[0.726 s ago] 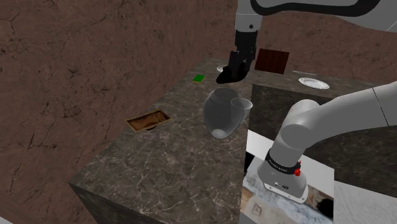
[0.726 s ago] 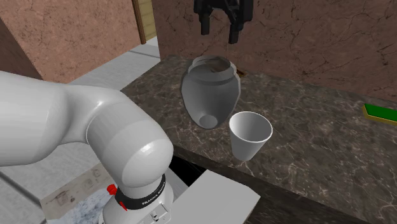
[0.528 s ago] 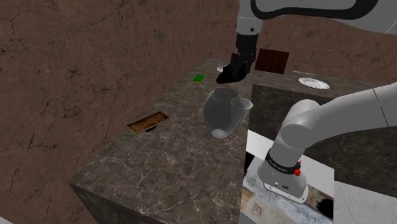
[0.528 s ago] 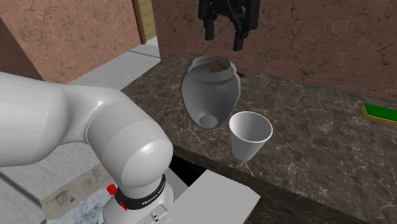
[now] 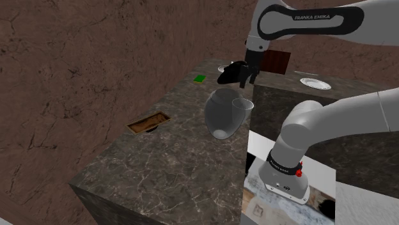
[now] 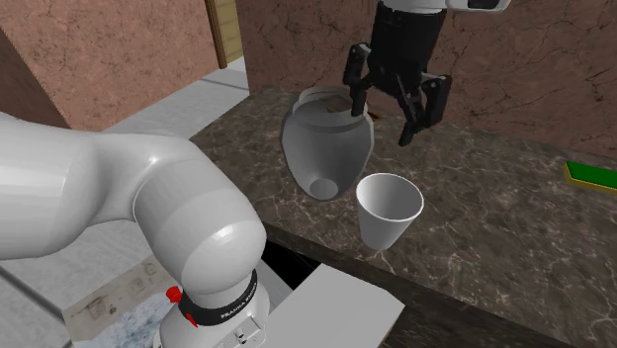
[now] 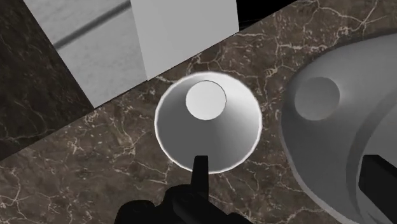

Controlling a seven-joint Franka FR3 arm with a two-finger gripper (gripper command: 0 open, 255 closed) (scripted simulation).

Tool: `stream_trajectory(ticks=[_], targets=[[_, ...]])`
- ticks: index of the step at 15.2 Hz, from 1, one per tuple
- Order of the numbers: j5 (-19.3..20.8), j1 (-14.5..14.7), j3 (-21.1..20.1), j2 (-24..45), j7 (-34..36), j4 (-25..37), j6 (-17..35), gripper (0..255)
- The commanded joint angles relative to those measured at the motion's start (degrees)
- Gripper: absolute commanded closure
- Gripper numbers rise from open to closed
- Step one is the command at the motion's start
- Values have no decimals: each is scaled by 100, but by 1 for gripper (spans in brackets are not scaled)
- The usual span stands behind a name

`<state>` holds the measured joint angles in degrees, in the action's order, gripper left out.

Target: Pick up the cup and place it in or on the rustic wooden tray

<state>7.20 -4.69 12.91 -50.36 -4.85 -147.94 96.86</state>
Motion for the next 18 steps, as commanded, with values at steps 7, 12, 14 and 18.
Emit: stream_trajectory(ticks=[7,12,14,18], targets=[[366,-222,1446,621,-1199,-570,1344,0],[384,-144,2217,1253,-1838,-672,2100,0],[392,-126,2261,1329,-1848,-784,2286,0],[397,-75,2358,1509,-1875,-995,2672,0]])
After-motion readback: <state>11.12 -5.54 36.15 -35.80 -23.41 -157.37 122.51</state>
